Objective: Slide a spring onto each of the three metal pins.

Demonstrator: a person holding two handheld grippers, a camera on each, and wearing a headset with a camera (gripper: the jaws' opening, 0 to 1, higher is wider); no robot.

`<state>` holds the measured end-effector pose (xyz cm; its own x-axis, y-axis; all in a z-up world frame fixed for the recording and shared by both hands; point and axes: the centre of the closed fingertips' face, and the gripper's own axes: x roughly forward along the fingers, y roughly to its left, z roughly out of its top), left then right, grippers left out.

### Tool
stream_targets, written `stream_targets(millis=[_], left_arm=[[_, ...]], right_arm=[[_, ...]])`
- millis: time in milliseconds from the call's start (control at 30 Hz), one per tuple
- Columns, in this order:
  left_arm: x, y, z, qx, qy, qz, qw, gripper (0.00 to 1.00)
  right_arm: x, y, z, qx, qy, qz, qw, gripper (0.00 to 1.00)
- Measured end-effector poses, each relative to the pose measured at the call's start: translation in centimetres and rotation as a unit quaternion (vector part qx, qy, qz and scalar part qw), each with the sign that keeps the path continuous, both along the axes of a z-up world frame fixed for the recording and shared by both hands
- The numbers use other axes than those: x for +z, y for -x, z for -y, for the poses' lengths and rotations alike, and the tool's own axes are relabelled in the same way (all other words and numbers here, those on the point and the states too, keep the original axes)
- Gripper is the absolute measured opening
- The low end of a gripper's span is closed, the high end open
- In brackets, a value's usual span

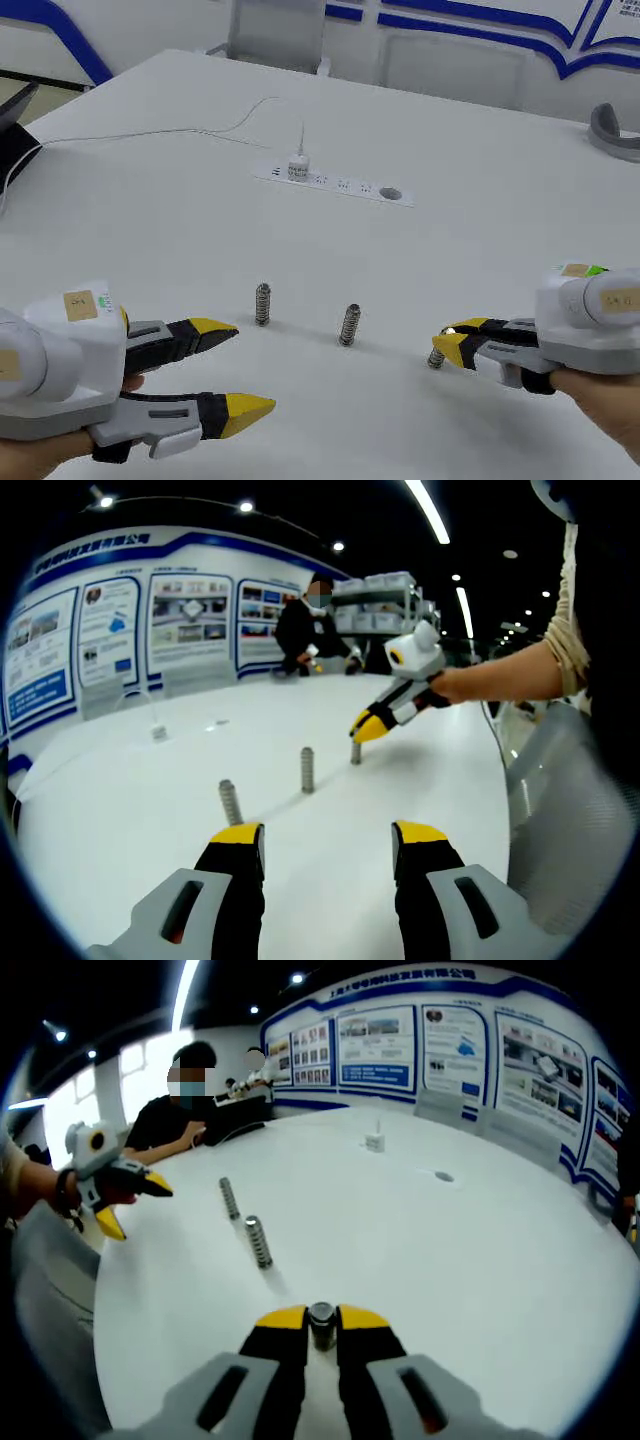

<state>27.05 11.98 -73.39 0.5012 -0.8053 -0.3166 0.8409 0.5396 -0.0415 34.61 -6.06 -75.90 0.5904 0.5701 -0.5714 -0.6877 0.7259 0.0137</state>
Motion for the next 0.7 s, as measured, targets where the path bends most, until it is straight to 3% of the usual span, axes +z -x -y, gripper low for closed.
stream_targets(millis=[533, 700], left_arm=[[0.02, -0.01, -0.1, 0.001, -0.002, 0.001, 1.0, 0.52], [0.1, 0.02, -0.04, 0.001, -0.001, 0.002, 1.0, 0.52]], right_arm=[[-0.12, -0.04, -0.45, 0.011, 0.01, 0.009, 0.9999, 0.12], [-0.5, 0.16, -0.28, 0.013, 0.016, 0.006, 0.9998, 0.17]])
